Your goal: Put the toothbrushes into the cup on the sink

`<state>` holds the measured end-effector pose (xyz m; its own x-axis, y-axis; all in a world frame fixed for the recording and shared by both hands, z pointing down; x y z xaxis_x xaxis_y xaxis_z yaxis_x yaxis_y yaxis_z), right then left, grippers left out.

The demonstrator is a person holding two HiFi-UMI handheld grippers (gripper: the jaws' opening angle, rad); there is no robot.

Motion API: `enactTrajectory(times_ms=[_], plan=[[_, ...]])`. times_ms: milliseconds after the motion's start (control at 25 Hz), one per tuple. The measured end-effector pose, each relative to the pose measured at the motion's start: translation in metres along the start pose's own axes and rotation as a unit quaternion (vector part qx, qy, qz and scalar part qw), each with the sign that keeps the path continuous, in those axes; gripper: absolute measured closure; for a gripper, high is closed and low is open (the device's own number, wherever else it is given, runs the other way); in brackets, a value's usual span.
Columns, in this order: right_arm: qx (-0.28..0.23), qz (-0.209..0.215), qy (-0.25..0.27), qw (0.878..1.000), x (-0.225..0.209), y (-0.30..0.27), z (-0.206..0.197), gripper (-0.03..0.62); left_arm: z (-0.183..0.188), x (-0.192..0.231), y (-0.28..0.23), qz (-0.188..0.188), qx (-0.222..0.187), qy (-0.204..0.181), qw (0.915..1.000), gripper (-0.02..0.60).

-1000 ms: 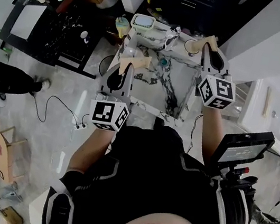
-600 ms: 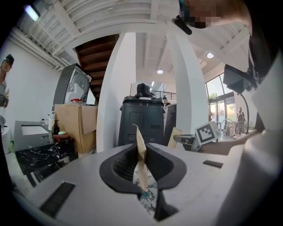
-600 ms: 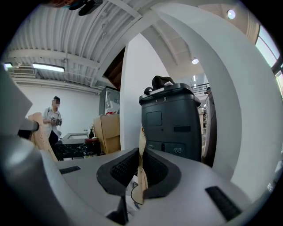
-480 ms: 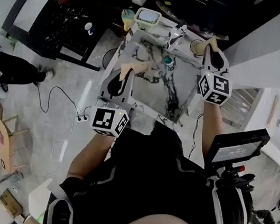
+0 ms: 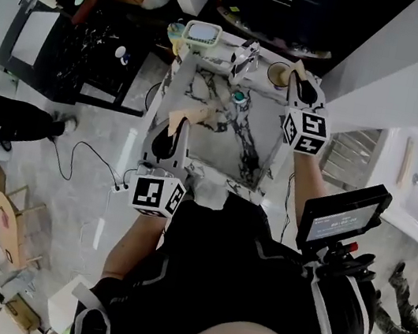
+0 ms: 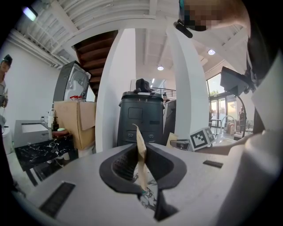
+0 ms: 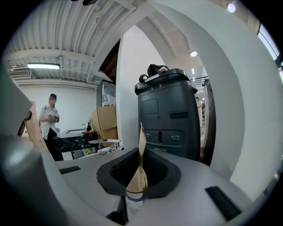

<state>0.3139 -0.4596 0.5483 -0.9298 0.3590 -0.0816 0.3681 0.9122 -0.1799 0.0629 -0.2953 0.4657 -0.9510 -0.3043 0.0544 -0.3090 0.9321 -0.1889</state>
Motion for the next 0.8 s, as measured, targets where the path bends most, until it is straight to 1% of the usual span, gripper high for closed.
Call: enactTrajectory(times_ms=[320, 640, 720, 800], plan=[[0.006, 0.016, 0.016, 1.000, 0.001, -0.007, -0.013, 0.553, -0.004, -0.004, 0.002, 0.011, 0.003, 0.006, 0.9999, 0.529], [0.010, 0.009, 0.018, 1.000, -0.002, -0.009, -0.010, 0.546, 0.002, -0.002, 0.011, 0.021, -0.002, 0.005, 0.9998, 0.529], [0.012, 0.006, 0.023, 1.000, -0.002, -0.008, -0.006, 0.486, 0.006, -0.002, 0.014, 0.020, -0.004, 0.005, 0.9998, 0.529], [0.014, -0.005, 0.025, 1.000, -0.004, -0.005, -0.001, 0.453, 0.011, 0.000, 0.016, 0.018, -0.006, 0.005, 0.9998, 0.529]])
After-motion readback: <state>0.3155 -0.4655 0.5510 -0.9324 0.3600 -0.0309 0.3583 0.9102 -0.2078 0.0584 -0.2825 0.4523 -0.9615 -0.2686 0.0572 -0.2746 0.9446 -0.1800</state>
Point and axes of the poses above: the fingertips, and each gripper's own axes: y backward along the fingers, x to its left, z out of its top, the point moved 3 cm from there along y, backward along the fingers, and after that the axes turned 2 degrees about -x, right-handed, at the moved point
